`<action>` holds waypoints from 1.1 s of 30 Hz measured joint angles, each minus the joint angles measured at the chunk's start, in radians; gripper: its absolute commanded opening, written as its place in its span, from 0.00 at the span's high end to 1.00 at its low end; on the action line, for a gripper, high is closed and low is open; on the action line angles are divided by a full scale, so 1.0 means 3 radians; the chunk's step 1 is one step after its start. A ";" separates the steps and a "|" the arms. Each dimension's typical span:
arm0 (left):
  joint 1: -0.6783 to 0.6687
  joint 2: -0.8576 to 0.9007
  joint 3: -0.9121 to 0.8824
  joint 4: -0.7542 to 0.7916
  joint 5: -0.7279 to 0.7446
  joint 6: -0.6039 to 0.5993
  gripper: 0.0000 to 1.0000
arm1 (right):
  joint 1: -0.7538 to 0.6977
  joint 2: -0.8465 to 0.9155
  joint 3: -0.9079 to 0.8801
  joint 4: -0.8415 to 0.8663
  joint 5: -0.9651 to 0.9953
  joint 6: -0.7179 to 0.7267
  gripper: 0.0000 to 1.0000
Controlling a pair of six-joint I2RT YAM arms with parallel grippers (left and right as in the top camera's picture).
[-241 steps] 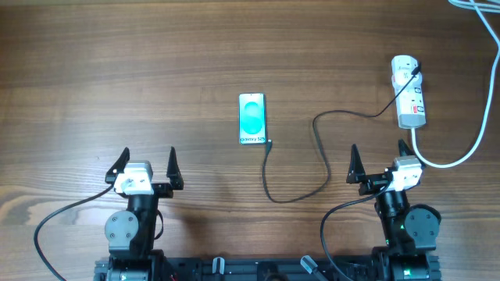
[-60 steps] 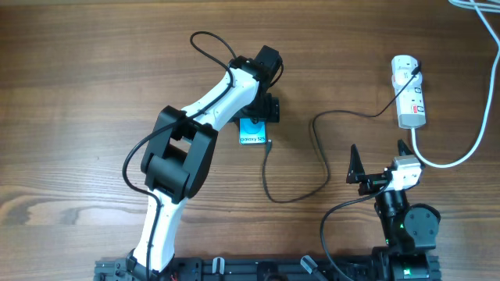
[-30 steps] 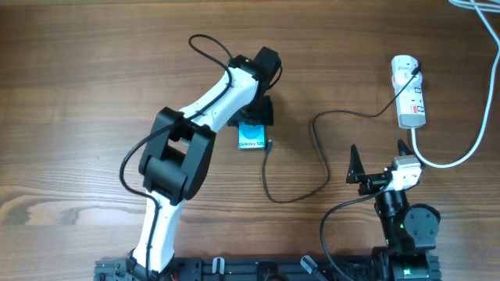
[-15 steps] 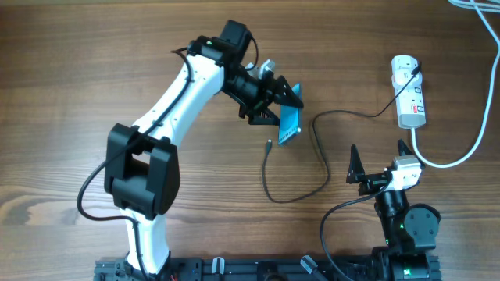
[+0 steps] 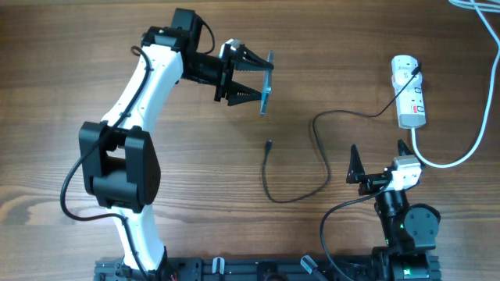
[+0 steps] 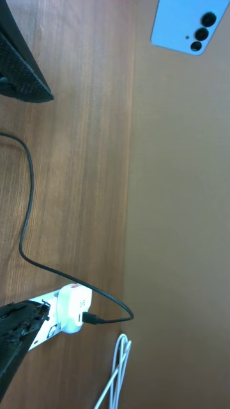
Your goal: Plug charger to phone and switch on socket
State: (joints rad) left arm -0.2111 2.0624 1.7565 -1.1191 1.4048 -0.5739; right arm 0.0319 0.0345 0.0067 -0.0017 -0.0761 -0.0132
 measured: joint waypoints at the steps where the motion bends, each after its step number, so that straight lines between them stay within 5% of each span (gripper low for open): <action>1: 0.0014 0.0000 0.0000 0.0000 0.0036 -0.0014 0.34 | 0.0000 0.0000 0.0000 0.0000 0.0000 0.0000 0.00; 5: 0.0075 0.0000 0.0000 0.0000 0.0123 -0.0029 0.34 | 0.0000 0.0000 0.0000 0.0037 -0.0200 0.0413 0.00; 7: 0.0079 0.0000 0.0000 0.0001 0.0127 -0.0029 0.34 | 0.0001 0.0000 0.0000 0.0076 -0.0482 0.1141 0.00; 12: 0.0079 0.0000 0.0000 0.0000 0.0136 -0.0031 0.34 | 0.0000 0.0000 0.0000 0.0108 -0.0795 0.3937 0.00; 14: 0.0079 0.0000 0.0000 -0.0003 0.0136 -0.0031 0.34 | 0.0001 0.0005 -0.0001 0.0463 -0.1030 0.4377 0.00; 17: 0.0079 0.0000 0.0000 0.0001 0.0139 -0.0041 0.34 | 0.0001 0.0006 0.0013 0.1372 -0.1406 0.4316 0.00; 19: 0.0079 0.0000 0.0000 0.0001 0.0137 -0.0041 0.34 | 0.0000 0.0006 0.0127 0.1303 -0.1516 0.4122 0.00; 24: 0.0079 0.0000 0.0000 0.0004 0.0132 -0.0041 0.34 | 0.0000 0.0331 0.1184 -0.0141 -0.1610 0.2958 0.00; 29: 0.0079 0.0000 0.0000 0.0004 0.0081 -0.0051 0.34 | 0.0001 0.1676 0.2591 -0.1896 -0.1573 0.1766 0.00; 33: 0.0079 0.0000 0.0000 0.0003 0.0070 -0.0051 0.34 | 0.0001 0.2488 0.2859 -0.2177 -0.1593 0.1797 0.00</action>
State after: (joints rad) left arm -0.1875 2.0624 1.7565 -1.1183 1.4258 -0.5892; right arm 0.0322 0.7811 0.8642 -0.6548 -0.5541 0.5259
